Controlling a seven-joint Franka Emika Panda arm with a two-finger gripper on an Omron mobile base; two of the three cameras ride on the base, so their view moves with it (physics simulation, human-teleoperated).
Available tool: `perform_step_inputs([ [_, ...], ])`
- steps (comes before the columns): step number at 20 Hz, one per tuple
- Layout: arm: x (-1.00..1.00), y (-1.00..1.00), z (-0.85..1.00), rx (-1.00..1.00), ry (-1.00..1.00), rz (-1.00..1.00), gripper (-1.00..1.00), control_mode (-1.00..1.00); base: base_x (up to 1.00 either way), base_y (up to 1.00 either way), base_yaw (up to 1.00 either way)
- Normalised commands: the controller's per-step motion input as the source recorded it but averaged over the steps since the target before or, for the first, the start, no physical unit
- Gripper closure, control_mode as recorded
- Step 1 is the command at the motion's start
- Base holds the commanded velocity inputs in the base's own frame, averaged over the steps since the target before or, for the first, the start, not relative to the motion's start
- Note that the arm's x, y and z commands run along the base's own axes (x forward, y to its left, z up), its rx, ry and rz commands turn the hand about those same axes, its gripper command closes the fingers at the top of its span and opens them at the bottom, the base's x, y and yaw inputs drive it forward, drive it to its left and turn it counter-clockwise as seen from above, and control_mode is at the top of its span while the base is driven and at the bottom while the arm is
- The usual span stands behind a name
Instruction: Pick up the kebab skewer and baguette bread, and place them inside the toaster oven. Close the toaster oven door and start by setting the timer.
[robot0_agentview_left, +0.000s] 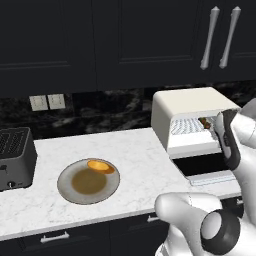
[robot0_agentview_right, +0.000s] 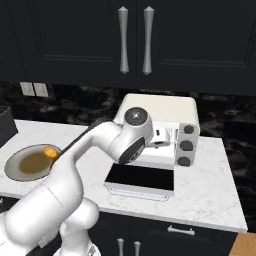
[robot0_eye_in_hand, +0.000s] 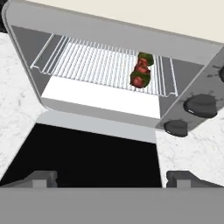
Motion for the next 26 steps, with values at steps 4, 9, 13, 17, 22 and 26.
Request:
perform_step_inputs([
  [4, -0.45, 0.91, 0.0, 0.0, 0.09, 0.0, -1.0, -1.0, 0.0, 0.0, 0.0],
  [9, -0.23, 0.97, 0.0, 0.0, 0.02, 0.0, -1.0, -1.0, 0.0, 0.0, 0.0],
  [13, -0.16, 1.0, 0.0, 0.0, 0.02, 0.01, -1.0, -1.0, 0.0, 0.0, 0.0],
  [17, -0.06, 1.0, 0.0, 0.0, 0.04, 0.1, -1.0, -1.0, 0.0, 0.0, 0.0],
  [22, 0.0, 1.0, 0.0, 0.0, 0.05, 0.16, -1.0, -1.0, 0.0, 0.0, 0.0],
  [26, 0.0, 0.93, 0.0, 0.0, 0.03, 0.16, -1.0, -1.0, 0.0, 0.0, 0.0],
])
